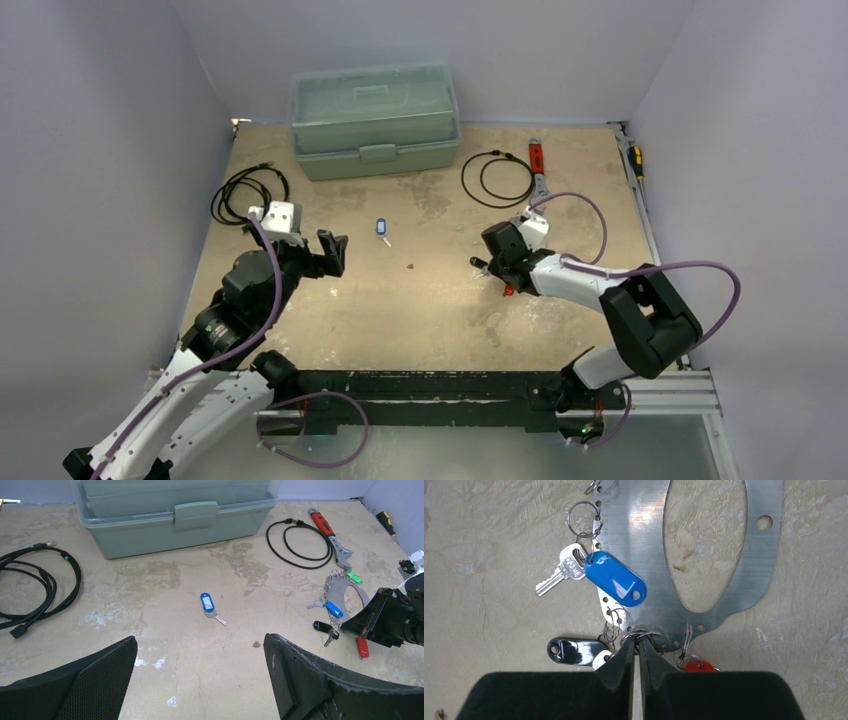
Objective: Put the keys on the keyring
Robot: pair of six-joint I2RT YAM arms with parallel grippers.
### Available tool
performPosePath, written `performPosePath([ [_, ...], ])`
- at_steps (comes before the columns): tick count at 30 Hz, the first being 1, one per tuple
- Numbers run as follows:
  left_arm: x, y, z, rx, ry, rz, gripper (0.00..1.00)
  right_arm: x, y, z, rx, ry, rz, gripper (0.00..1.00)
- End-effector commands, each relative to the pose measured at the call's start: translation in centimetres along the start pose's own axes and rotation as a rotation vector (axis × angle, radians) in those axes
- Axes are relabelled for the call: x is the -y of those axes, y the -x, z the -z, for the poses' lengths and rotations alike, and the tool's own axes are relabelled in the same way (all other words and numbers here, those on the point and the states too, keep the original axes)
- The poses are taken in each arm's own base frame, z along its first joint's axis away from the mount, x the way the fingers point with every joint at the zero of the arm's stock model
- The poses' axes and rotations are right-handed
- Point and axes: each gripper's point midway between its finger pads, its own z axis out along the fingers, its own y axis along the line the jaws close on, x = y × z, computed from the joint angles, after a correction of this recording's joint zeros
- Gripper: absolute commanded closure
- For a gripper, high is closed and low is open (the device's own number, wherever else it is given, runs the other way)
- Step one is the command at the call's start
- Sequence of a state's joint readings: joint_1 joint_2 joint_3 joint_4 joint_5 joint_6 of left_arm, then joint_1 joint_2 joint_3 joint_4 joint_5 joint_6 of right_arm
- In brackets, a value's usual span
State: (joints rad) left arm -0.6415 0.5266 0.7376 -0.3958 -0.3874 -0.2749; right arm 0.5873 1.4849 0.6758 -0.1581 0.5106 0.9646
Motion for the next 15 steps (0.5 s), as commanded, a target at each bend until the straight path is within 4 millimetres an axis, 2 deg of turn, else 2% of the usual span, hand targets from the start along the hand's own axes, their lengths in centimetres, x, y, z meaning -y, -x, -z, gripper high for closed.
performPosePath([
  [1,0.4,0.8,-0.3,0.035,-0.015,0.005,0.03,0.7,-0.6,-0.5,-0.017,-0.034,0.049,0.94],
  [4,0.4,0.8,-0.3,0.034,-0.015,0.004,0.03,0.6,-0.9,-0.7,-0.032,-0.035,0.081,1.0],
  [10,0.3,0.8,-0.3,0.034,-0.012,0.004,0.03,0.2,-1.2,-0.8,-0.05,-0.015,0.101,1.0],
  [15,0.3,0.8,-0.3,0.033,-0.01,0.003,0.03,-0.6,-0.1,0.4,-0.012,0.063,0.085,1.0],
])
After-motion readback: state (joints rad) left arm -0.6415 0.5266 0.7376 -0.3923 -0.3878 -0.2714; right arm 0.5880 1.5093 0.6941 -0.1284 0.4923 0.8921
